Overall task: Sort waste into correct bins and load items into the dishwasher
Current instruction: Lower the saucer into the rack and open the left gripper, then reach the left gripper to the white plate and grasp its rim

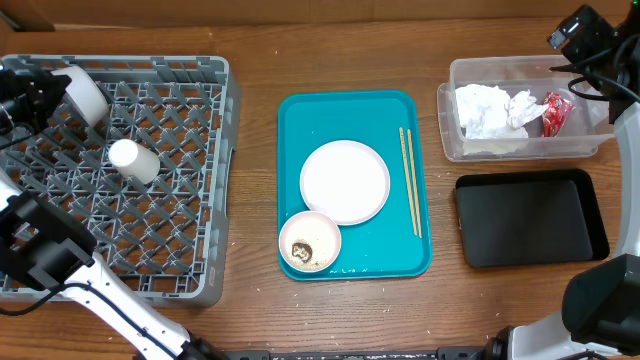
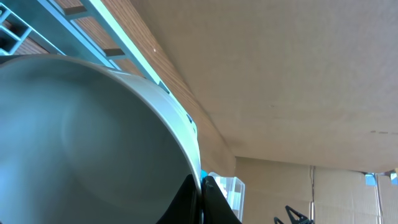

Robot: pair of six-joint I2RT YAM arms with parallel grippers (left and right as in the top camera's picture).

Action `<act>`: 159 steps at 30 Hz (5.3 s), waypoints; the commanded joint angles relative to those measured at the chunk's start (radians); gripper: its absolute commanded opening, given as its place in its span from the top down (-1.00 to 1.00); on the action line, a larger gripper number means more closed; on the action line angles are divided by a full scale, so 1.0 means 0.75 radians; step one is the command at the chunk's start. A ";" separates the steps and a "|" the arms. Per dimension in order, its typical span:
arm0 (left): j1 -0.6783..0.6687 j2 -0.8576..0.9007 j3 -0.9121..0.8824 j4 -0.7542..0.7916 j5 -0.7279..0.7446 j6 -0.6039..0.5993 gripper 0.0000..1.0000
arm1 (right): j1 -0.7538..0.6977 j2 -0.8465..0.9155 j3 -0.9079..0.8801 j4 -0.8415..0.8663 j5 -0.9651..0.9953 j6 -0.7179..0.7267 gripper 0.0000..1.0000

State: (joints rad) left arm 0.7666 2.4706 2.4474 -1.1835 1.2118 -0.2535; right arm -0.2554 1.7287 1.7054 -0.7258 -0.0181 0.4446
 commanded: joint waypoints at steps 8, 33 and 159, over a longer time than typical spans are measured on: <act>-0.033 0.019 -0.006 -0.127 -0.159 0.134 0.92 | -0.002 -0.023 0.014 0.007 0.013 0.006 -0.99; -0.034 0.019 -0.004 -0.185 -0.481 0.131 0.91 | -0.002 -0.023 0.014 0.007 0.013 0.006 -1.00; -1.762 0.039 0.326 -0.477 -1.327 -0.314 -0.25 | -0.032 -0.023 0.014 0.088 -0.495 0.086 -1.00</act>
State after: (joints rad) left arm -0.5220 2.4477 2.7117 -1.5440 0.2066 -0.3916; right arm -0.2596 1.7287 1.7054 -0.6647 -0.3855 0.4606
